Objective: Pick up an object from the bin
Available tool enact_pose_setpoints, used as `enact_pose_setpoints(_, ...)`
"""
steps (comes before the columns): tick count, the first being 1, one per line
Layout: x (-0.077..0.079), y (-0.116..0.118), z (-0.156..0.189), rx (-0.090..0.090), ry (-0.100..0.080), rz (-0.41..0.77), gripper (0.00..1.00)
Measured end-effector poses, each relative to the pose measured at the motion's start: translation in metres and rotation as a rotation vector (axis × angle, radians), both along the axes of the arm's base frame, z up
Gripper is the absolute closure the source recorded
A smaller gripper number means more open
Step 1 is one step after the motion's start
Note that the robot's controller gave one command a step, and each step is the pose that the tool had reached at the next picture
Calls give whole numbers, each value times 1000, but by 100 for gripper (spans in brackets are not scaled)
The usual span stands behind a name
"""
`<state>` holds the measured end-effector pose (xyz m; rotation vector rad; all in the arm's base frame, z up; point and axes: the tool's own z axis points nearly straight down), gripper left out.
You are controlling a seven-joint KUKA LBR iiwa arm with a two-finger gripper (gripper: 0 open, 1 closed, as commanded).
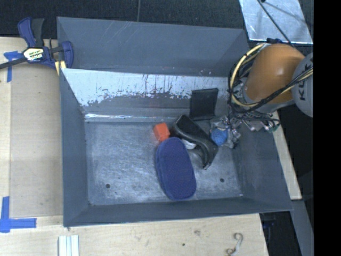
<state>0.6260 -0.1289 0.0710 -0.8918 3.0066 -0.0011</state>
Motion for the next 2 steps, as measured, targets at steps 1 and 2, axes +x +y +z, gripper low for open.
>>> enact_pose_setpoints(1,-2,2,117,-3,-8,63,100)
enact_pose_setpoints(2,-22,22,234,-3,-8,86,100)
